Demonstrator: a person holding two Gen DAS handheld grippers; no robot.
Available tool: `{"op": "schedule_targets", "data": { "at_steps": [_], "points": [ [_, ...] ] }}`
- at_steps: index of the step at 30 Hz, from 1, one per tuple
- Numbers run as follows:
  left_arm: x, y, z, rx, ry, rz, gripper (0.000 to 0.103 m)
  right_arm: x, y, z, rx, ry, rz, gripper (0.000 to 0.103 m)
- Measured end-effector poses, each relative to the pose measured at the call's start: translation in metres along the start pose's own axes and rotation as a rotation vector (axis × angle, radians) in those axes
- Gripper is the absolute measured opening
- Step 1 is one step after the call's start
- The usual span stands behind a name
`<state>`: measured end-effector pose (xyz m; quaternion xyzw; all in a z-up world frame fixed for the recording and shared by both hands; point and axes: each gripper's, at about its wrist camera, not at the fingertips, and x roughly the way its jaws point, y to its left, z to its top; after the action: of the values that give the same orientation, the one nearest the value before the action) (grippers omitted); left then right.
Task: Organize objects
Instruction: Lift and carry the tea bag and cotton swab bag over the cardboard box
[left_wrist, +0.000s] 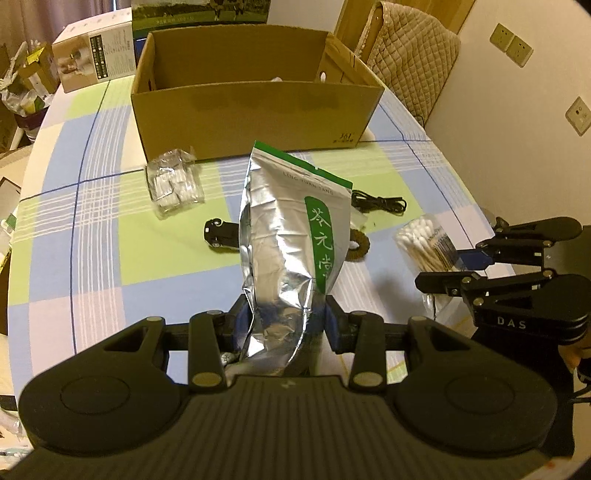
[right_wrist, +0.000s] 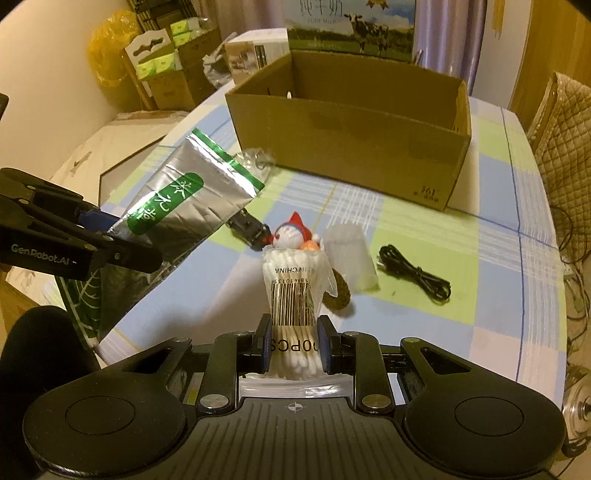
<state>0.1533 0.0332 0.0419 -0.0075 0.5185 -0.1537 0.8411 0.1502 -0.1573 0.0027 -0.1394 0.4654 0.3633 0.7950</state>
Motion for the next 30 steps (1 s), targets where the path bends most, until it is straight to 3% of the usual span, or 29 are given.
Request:
{"op": "schedule_targets", "data": {
  "at_steps": [18, 30],
  "points": [
    [-0.009, -0.01, 0.029, 0.03, -0.039, 0.0, 0.035, -0.012, -0.021, 0.03, 0.003, -0.037, -0.028, 0.022],
    [-0.01, 0.013, 0.098, 0.019, -0.079, 0.028, 0.035, -0.007, -0.055, 0.096, -0.007, -0.079, -0.072, 0.022]
  ]
}}
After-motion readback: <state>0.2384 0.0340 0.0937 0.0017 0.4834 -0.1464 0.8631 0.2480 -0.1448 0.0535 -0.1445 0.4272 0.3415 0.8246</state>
